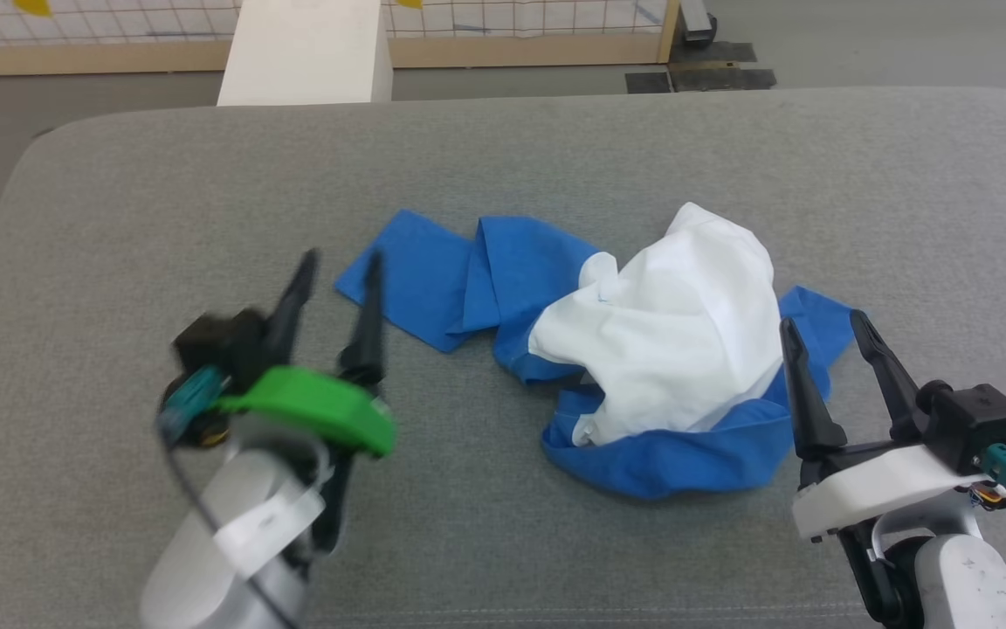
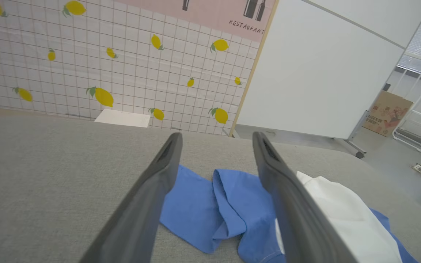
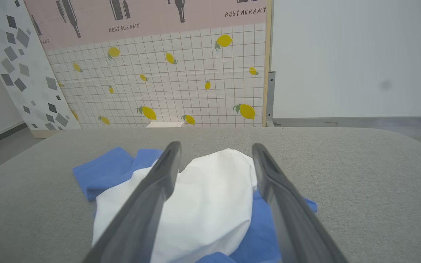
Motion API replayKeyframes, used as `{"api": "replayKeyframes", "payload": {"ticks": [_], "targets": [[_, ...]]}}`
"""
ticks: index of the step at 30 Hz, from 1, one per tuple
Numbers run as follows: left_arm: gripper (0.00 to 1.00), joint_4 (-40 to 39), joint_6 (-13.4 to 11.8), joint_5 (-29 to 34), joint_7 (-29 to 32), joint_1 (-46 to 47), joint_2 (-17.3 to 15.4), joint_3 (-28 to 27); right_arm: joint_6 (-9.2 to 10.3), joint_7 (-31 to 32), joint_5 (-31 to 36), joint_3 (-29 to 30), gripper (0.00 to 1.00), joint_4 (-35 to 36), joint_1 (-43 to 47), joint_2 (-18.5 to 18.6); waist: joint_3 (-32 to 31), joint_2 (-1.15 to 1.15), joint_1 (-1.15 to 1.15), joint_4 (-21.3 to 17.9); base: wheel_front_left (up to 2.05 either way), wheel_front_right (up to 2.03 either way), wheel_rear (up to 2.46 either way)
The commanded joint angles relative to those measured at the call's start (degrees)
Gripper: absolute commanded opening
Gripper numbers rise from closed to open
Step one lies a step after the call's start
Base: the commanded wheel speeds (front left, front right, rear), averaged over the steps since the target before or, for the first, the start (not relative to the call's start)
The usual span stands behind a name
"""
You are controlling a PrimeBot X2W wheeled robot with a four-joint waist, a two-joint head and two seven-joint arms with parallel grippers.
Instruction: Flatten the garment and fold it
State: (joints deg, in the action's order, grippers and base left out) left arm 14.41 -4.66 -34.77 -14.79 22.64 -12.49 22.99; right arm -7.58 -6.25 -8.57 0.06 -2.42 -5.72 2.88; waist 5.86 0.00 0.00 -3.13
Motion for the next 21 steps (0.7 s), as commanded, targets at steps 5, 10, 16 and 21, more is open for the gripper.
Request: {"api": "replayKeyframes", "payload": {"ticks": [5,10,16,21], "targets": [[1.0,-4.6,0.5,6.7,-0.2,-8.6,0.1,-8.4,0.09,3.0,-0.3,1.9,1.0,-1.7,0.8,0.0,0.2,0.0,0.0,1.1,0.0,0.0,0.0],[1.0,-7.3,1.9,11.1,-0.2,-13.6,1.7,-14.6,0.09,4.0,0.1,3.0,1.0,-3.1,0.6,0.0,0.2,0.0,0.0,1.9,0.0,0.0,0.0],[1.0,-9.2,4.5,14.6,-0.2,-17.5,4.6,-19.3,0.09,6.7,0.3,4.7,1.0,-6.1,1.0,0.0,0.2,0.0,0.0,2.8,0.0,0.0,0.0],[1.0,-10.1,6.4,16.8,-0.2,-18.6,6.5,-21.4,0.09,13.4,-0.1,6.6,1.0,-9.9,0.0,0.0,0.7,0.0,0.0,3.7,0.0,0.0,0.0]]}}
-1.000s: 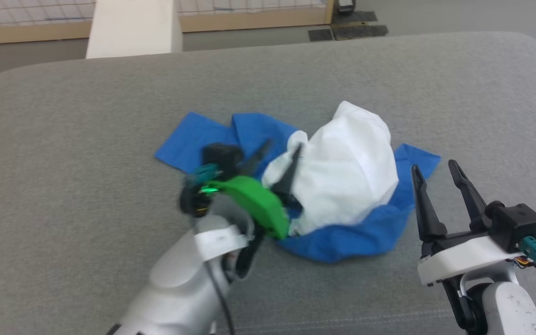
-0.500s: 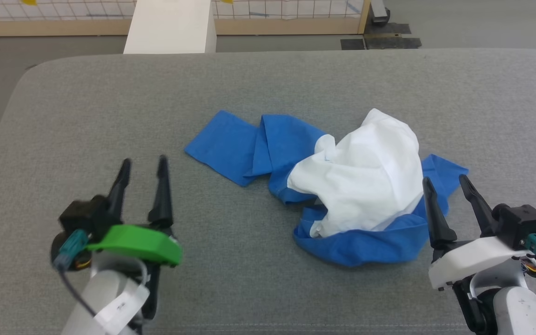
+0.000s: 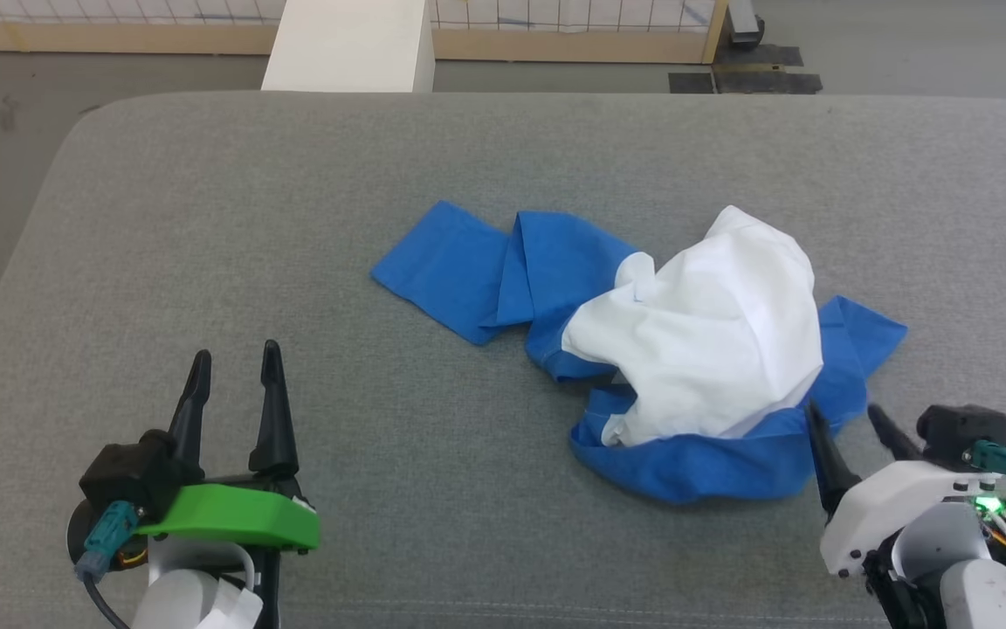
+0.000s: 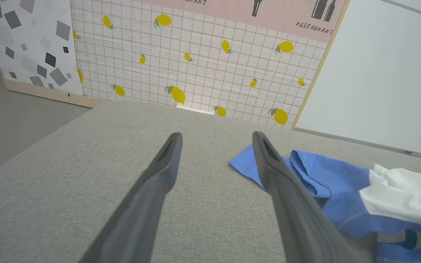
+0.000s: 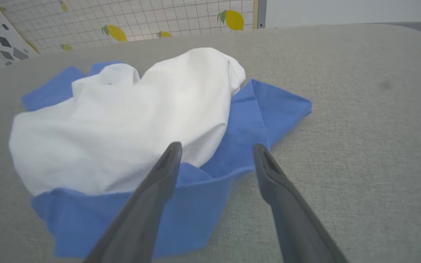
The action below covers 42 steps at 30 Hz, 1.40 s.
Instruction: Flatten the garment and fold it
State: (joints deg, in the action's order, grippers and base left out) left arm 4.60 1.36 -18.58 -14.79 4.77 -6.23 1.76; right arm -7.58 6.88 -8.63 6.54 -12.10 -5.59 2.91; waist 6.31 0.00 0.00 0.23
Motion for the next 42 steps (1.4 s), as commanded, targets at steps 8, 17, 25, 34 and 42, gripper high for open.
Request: {"api": "replayKeyframes", "payload": {"ticks": [8,17,25,34,42], "targets": [[1.0,-0.4,2.2,2.5,-0.2,-0.4,2.3,-1.7,0.09,12.9,-1.5,0.3,1.0,-5.6,-3.4,0.0,1.7,0.0,0.0,1.9,0.0,0.0,0.0],[1.0,0.8,3.4,3.2,-0.2,-0.6,3.1,-2.1,0.09,20.1,-0.9,0.8,0.0,-5.4,-4.0,0.0,1.6,0.0,0.0,2.3,0.0,0.0,0.0],[1.0,1.5,3.8,3.2,-0.2,-0.9,3.3,-1.9,0.09,14.7,6.1,20.0,0.0,-0.4,-4.0,0.0,0.3,0.0,0.0,1.9,0.0,0.0,0.0],[1.0,3.1,3.9,2.1,-0.2,-0.8,3.3,-0.5,0.09,10.3,7.4,27.7,1.0,-2.7,-4.2,0.0,0.0,0.0,0.0,0.9,0.0,0.0,0.0],[1.0,7.1,3.7,-0.8,-0.2,4.0,3.3,6.5,0.09,-5.5,3.2,16.2,1.0,3.0,-0.4,0.0,1.5,0.0,0.0,-0.7,0.0,0.0,0.0]]}}
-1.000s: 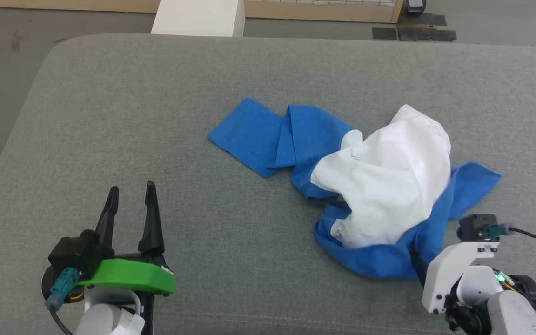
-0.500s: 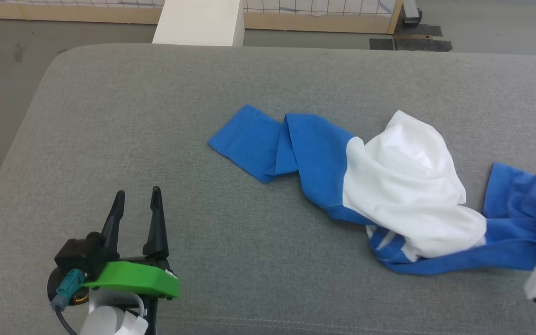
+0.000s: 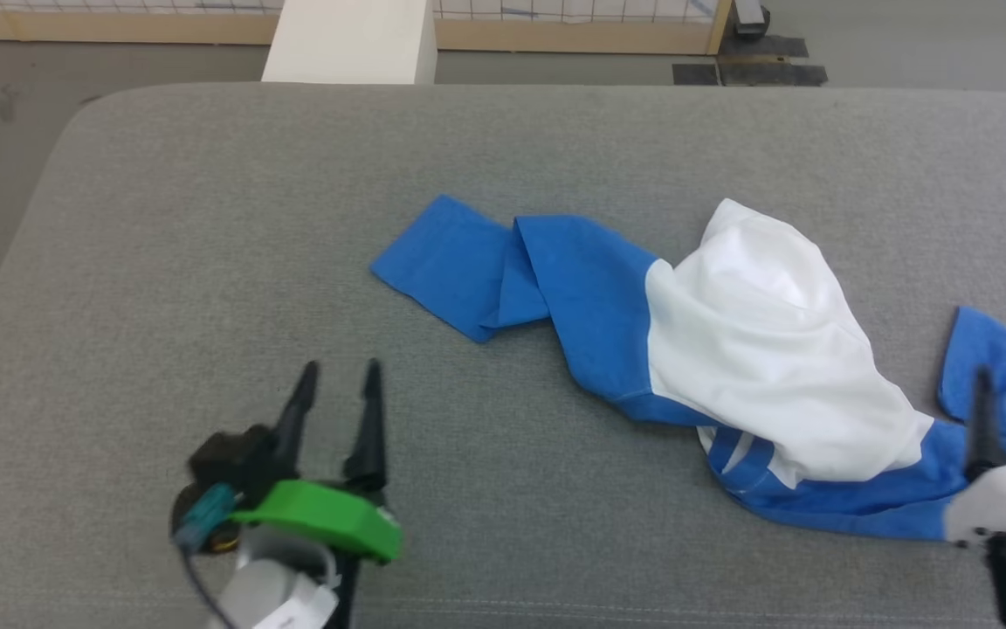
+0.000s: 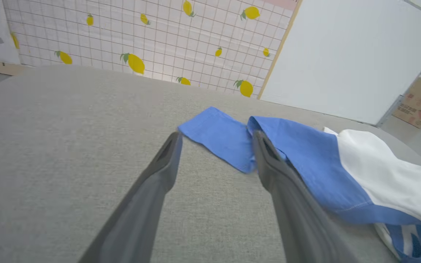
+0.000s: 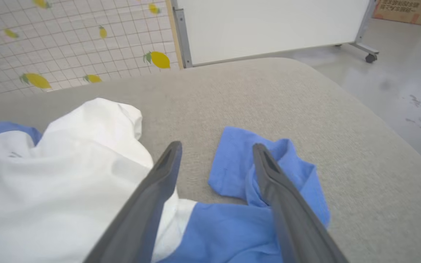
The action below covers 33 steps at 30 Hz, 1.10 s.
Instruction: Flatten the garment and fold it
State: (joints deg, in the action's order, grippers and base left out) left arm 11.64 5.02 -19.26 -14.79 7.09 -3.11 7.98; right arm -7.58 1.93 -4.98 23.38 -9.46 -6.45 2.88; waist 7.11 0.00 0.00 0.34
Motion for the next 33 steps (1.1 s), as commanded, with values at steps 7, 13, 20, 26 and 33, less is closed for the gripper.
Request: {"api": "replayKeyframes", "payload": {"ticks": [7,13,20,26,33], "targets": [[1.0,7.8,-3.0,-3.4,2.4,12.4,0.2,8.5,0.09,-5.7,-3.3,-11.2,1.0,4.7,1.5,0.0,3.2,0.0,0.0,-4.8,0.0,0.0,0.0],[1.0,16.5,-4.7,-9.7,12.3,21.3,0.2,13.9,0.09,-5.7,-4.8,-14.6,1.0,5.3,0.5,0.0,5.4,0.0,0.0,-8.3,0.0,0.0,0.0],[1.0,22.8,-7.8,-17.5,23.0,27.9,0.2,17.9,0.09,-6.3,-5.7,-16.4,1.0,4.6,-0.1,0.0,7.6,0.0,0.0,-11.2,0.0,0.0,0.0],[1.0,28.1,-11.7,-20.0,29.7,31.2,0.2,19.6,0.09,-6.8,-6.1,-17.0,1.0,3.9,-0.5,0.0,8.6,0.0,0.0,-12.1,0.0,0.0,0.0],[0.0,28.0,-9.4,-23.0,27.4,31.8,0.2,20.3,0.09,-6.8,-6.4,-17.1,1.0,3.2,-0.9,0.0,8.0,0.0,0.0,-11.0,0.0,0.0,0.0]]}}
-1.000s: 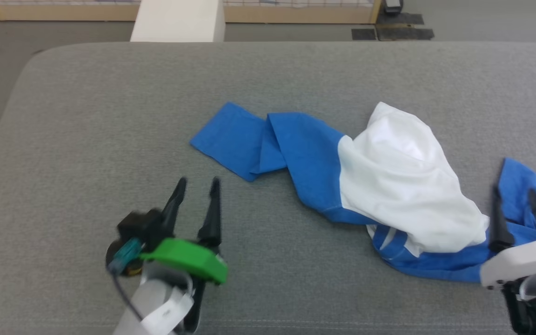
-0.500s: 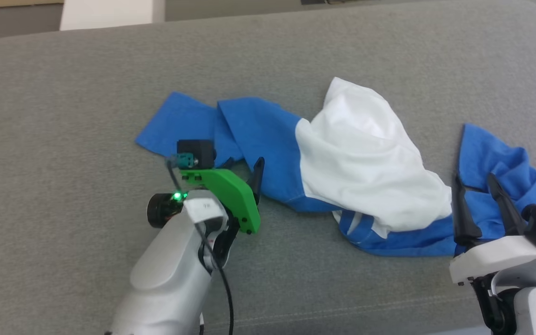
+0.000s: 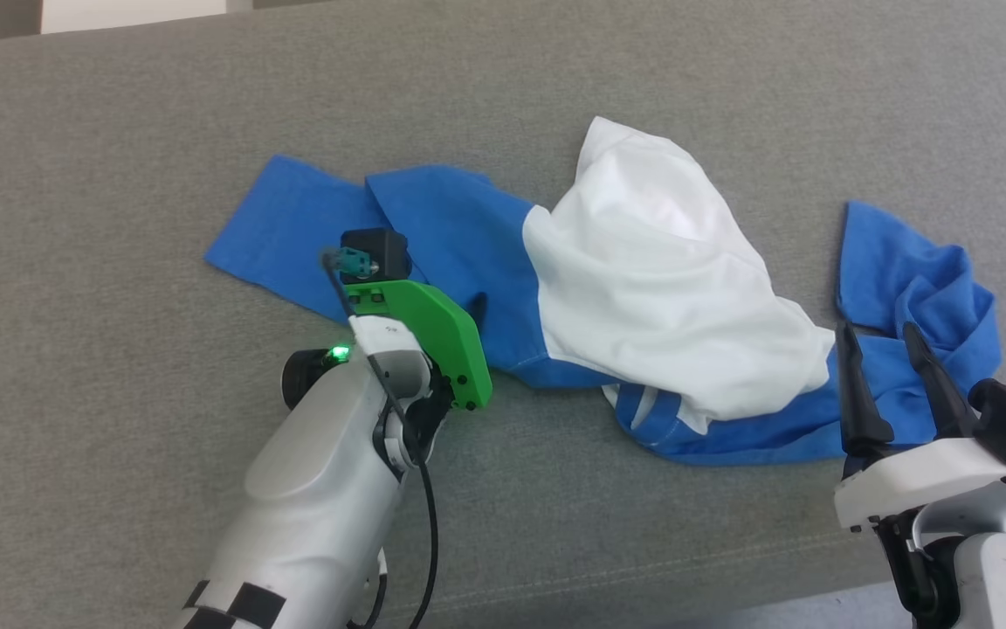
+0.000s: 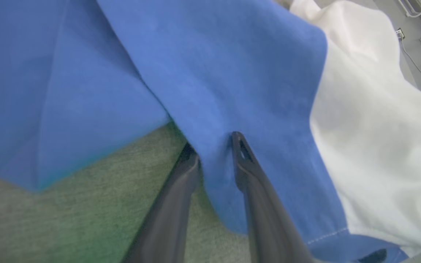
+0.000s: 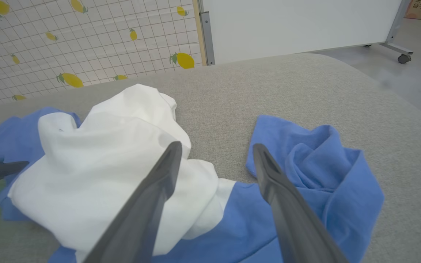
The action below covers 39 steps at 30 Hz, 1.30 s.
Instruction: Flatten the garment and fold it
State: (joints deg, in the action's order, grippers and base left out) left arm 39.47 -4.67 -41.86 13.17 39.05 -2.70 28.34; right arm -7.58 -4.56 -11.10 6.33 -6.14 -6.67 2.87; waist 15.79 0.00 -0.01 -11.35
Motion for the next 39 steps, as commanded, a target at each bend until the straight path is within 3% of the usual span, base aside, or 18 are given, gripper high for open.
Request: {"api": "replayKeyframes", "payload": {"ticks": [1,5,9,16,19,20,21,24,29,31,39], "targets": [[0.0,-0.1,0.5,-0.5,-2.0,-0.5,-0.2,-0.4,0.09,-0.3,-0.2,0.0,1.0,-0.2,-0.6,0.0,-1.0,0.0,0.01,1.1,0.0,0.0,0.0],[0.0,-2.3,0.3,-0.4,-8.7,-4.1,-1.2,-1.9,0.09,0.2,0.5,0.4,1.0,0.0,0.1,0.0,-3.2,0.0,0.01,3.3,0.0,0.0,0.0],[0.0,-7.2,-1.0,-0.3,-12.2,-10.7,-4.1,-3.2,0.09,1.1,1.5,1.4,1.0,0.8,1.1,0.0,-5.6,0.0,0.01,5.8,0.0,0.0,0.0],[0.0,-22.4,-9.4,-1.2,-12.5,-28.4,-11.5,-7.6,0.09,3.5,2.7,2.7,1.0,2.9,3.1,0.0,-7.9,0.0,0.01,11.3,0.0,0.0,0.0],[0.03,-27.7,-12.6,-2.4,-10.9,-34.0,-12.9,-9.3,0.09,4.8,3.1,2.6,1.0,3.7,3.7,0.0,-8.0,0.0,0.01,13.7,0.0,0.0,0.0],[0.82,-29.1,-13.2,-2.6,-10.6,-35.3,-13.4,-9.6,0.09,5.3,3.2,2.3,1.0,3.9,3.7,0.0,-8.0,0.0,0.01,14.5,0.0,0.0,0.0],[1.0,-30.2,-13.5,-2.7,-10.9,-36.0,-13.6,-10.0,0.09,5.8,3.4,1.9,1.0,4.0,3.7,0.0,-8.0,0.0,0.01,15.0,0.0,0.0,0.0],[1.0,-32.7,-12.8,-2.6,-13.3,-37.1,-13.4,-10.4,0.09,7.5,4.0,-0.5,1.0,4.2,3.1,0.0,-8.0,0.0,0.01,16.4,0.0,0.0,0.0],[1.0,-33.8,-10.1,0.4,-25.0,-36.0,-11.9,-12.1,0.09,11.9,6.2,-5.3,1.0,2.9,-0.1,0.0,-7.6,0.0,0.01,17.8,0.0,0.0,0.0],[1.0,-33.7,-9.1,2.5,-27.1,-35.0,-11.4,-12.6,0.09,14.5,7.7,-6.4,1.0,1.5,-1.9,0.0,-7.0,0.0,0.01,18.5,0.0,0.0,0.0],[1.0,-36.3,-5.1,11.9,-28.1,-31.5,-5.7,-16.2,0.09,28.8,9.4,-8.5,1.0,-8.5,-12.4,1.8,-2.8,0.0,0.01,21.3,0.0,0.0,0.0]]}}
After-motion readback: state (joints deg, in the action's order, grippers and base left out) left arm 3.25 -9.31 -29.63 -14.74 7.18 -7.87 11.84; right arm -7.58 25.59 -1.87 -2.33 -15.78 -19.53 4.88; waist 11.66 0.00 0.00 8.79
